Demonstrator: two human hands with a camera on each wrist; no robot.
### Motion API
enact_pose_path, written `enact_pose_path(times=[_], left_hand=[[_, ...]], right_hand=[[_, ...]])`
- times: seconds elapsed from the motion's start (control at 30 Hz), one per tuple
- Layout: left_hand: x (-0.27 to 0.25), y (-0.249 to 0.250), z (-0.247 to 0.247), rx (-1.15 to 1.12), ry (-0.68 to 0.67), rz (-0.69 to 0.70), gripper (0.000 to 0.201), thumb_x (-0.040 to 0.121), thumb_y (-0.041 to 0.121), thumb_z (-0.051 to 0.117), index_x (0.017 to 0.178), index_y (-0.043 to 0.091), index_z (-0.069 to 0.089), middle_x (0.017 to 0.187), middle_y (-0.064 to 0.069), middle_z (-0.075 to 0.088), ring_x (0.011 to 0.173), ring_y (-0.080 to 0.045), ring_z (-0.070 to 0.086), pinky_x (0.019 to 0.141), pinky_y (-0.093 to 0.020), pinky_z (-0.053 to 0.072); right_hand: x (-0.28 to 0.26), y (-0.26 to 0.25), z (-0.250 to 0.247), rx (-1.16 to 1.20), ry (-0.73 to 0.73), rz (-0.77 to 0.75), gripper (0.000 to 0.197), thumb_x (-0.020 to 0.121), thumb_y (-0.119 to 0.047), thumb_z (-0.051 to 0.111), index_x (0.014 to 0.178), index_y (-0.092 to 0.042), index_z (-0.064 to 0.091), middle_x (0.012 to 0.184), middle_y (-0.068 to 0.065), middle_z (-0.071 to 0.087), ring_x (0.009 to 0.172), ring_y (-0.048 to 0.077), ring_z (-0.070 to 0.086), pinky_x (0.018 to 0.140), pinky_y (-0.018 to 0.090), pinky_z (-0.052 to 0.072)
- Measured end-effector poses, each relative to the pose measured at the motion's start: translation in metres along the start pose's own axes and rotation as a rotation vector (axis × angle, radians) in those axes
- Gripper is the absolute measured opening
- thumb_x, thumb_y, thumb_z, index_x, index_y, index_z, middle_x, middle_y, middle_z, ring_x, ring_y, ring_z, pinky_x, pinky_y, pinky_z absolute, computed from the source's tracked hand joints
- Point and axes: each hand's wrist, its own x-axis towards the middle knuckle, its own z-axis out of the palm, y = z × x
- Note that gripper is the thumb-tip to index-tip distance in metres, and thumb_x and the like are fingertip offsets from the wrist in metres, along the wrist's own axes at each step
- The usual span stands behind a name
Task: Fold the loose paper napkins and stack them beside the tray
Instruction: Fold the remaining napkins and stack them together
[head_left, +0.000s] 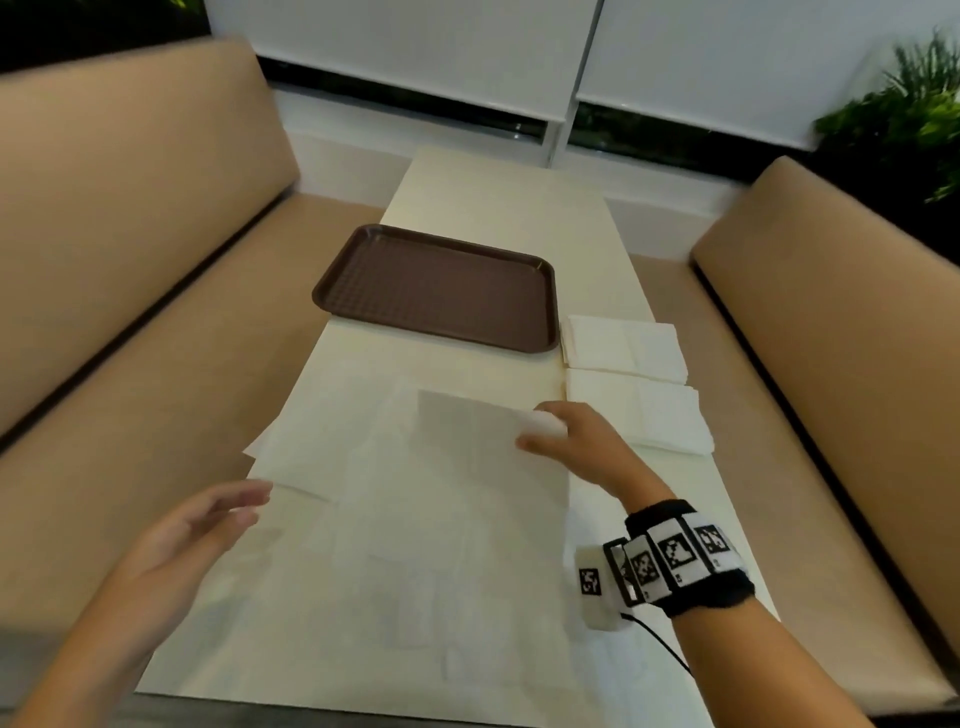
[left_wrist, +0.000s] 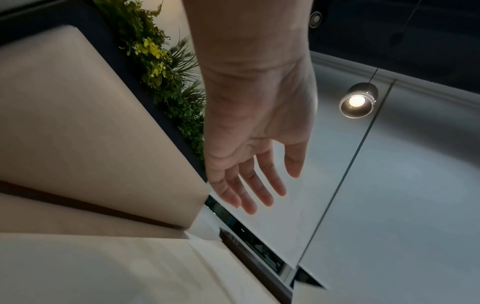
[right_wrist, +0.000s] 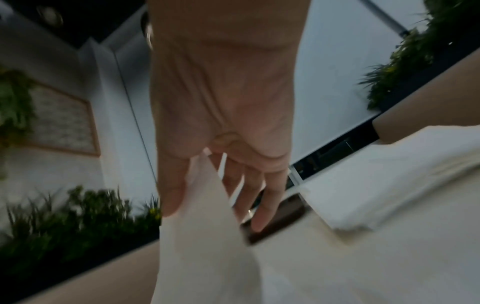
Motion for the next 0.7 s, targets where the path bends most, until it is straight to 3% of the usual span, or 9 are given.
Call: enact_pose_path(times=[0.07,0.17,0.23,0.3,0.37,0.43,0.53,0.63,0.7], left_hand=[[0.006,0.017,0.013,-0.020,-0.016,0.037,0.021,0.082,0.034,0.069,0.100,0.042,0.068,0.110,0.020,0.066,0.111,-0.001,0.056,0.094,-0.026,0.040],[0.033,0.037,0.035,0.032,-0.104,0.151,0.075,0.051,0.061,0.077,0.120,0.053,0.049,0.127,0.023,0.055,0.120,0.010,0.047,0.096,-0.022,0.040],[0.054,0.049,0.054,-0.036,-0.208,0.189,0.102,0.041,0.064,0.085,0.127,0.060,0.032,0.138,0.023,0.044,0.129,0.010,0.038,0.104,-0.023,0.034],[0.072,0.060,0.074,-0.076,-0.338,0.194,0.118,0.040,0.056,0.090,0.136,0.056,0.021,0.143,0.018,0.044,0.135,0.002,0.035,0.110,-0.029,0.030],[0.081,0.075,0.091,-0.106,-0.439,0.183,0.114,0.040,0.050,0.092,0.136,0.042,0.032,0.133,0.015,0.057,0.127,-0.006,0.049,0.103,-0.031,0.041],[0.084,0.091,0.104,-0.147,-0.456,0.205,0.086,0.044,0.046,0.091,0.119,0.029,0.054,0.115,0.010,0.069,0.111,-0.011,0.063,0.088,-0.026,0.052],[0.083,0.105,0.114,-0.254,-0.359,0.246,0.046,0.063,0.031,0.084,0.103,0.022,0.065,0.100,0.008,0.074,0.097,-0.015,0.069,0.078,-0.023,0.056],[0.086,0.108,0.114,-0.302,-0.343,0.234,0.067,0.053,0.048,0.086,0.107,0.014,0.069,0.106,-0.003,0.073,0.096,-0.021,0.070,0.078,-0.031,0.057],[0.084,0.110,0.114,-0.293,-0.343,0.249,0.074,0.048,0.053,0.087,0.108,0.015,0.068,0.105,-0.002,0.073,0.097,-0.023,0.070,0.074,-0.030,0.057]], right_hand=[[-0.017,-0.023,-0.014,0.137,-0.043,-0.088,0.012,0.086,-0.023,0.069,0.090,-0.012,0.066,0.086,0.004,0.069,0.077,0.012,0.064,0.067,0.023,0.050],[-0.037,-0.058,-0.037,0.359,-0.131,-0.184,0.005,0.086,-0.015,0.066,0.091,-0.016,0.068,0.085,-0.001,0.073,0.077,0.011,0.069,0.071,0.022,0.055],[-0.043,-0.073,-0.051,0.449,-0.147,-0.252,0.012,0.082,-0.019,0.066,0.094,-0.019,0.070,0.090,0.001,0.075,0.081,0.015,0.070,0.071,0.024,0.056],[-0.046,-0.084,-0.061,0.535,-0.128,-0.321,0.013,0.079,-0.021,0.067,0.090,-0.025,0.072,0.090,0.000,0.074,0.082,0.016,0.070,0.070,0.025,0.056],[-0.046,-0.089,-0.068,0.639,-0.065,-0.362,0.016,0.078,-0.018,0.066,0.092,-0.022,0.071,0.090,0.000,0.073,0.081,0.016,0.070,0.070,0.027,0.056],[-0.045,-0.091,-0.074,0.743,0.024,-0.373,0.022,0.078,-0.016,0.063,0.100,-0.014,0.066,0.093,0.003,0.073,0.082,0.018,0.070,0.072,0.030,0.057],[-0.051,-0.081,-0.077,0.755,0.106,-0.364,0.039,0.072,-0.023,0.070,0.109,-0.018,0.060,0.103,0.000,0.072,0.095,0.017,0.068,0.078,0.031,0.056],[-0.057,-0.060,-0.070,0.604,0.112,-0.270,0.062,0.064,-0.020,0.079,0.121,-0.021,0.053,0.115,0.000,0.068,0.108,0.019,0.065,0.090,0.040,0.054],[-0.057,-0.050,-0.059,0.577,0.157,-0.228,0.056,0.070,-0.014,0.077,0.121,-0.017,0.054,0.116,0.002,0.068,0.106,0.020,0.066,0.092,0.046,0.053]])
